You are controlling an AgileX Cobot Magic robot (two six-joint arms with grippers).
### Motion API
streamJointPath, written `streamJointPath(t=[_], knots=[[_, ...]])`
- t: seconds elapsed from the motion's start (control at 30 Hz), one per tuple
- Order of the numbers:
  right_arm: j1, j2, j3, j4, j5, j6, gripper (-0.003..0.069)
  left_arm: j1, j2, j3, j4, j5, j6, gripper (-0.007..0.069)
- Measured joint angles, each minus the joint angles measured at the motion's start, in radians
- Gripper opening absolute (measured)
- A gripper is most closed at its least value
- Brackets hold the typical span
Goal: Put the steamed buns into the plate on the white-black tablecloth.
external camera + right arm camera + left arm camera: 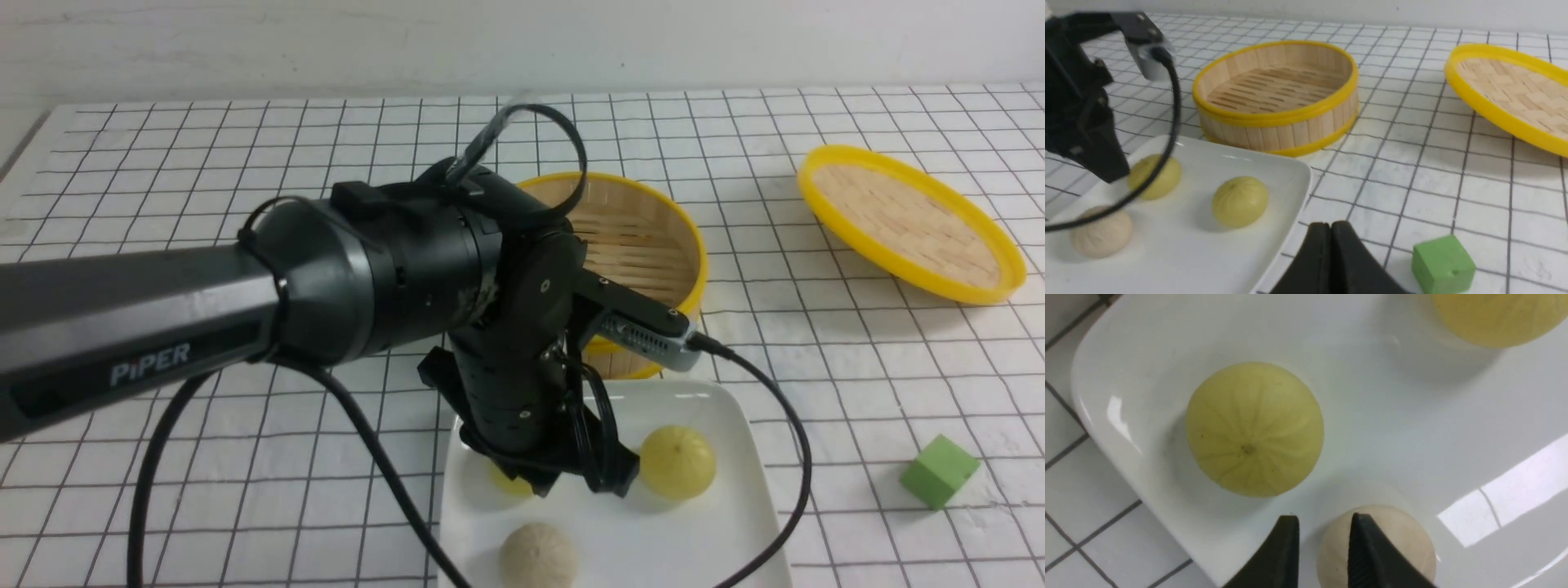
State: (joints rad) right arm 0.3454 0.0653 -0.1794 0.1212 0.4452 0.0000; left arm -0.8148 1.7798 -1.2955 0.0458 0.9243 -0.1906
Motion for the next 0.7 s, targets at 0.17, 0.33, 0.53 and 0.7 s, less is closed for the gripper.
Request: streamJointPath(t=[0.17, 0.33, 0.53, 0.7], knots=[[-0.118, -0.057, 0.113, -0.050, -0.004, 0.000, 0.0001, -0.001, -0.007, 0.000, 0.004, -0.056, -0.010, 0.0041], [-0.242, -0.077, 0.194, -0.061, -0.028, 0.000, 0.0003, -0.002, -0.116, 0.000, 0.031, -0.080, -0.013, 0.0002], [-0.299, -0.077, 0.196, -0.061, -0.040, 0.000, 0.0004, -0.002, -0.323, 0.000, 0.119, -0.006, -0.023, 0.0002], [-0.302, -0.077, 0.196, -0.061, -0.039, 0.000, 0.0013, -0.002, -0.554, 0.000, 0.256, 0.178, -0.133, 0.0002]])
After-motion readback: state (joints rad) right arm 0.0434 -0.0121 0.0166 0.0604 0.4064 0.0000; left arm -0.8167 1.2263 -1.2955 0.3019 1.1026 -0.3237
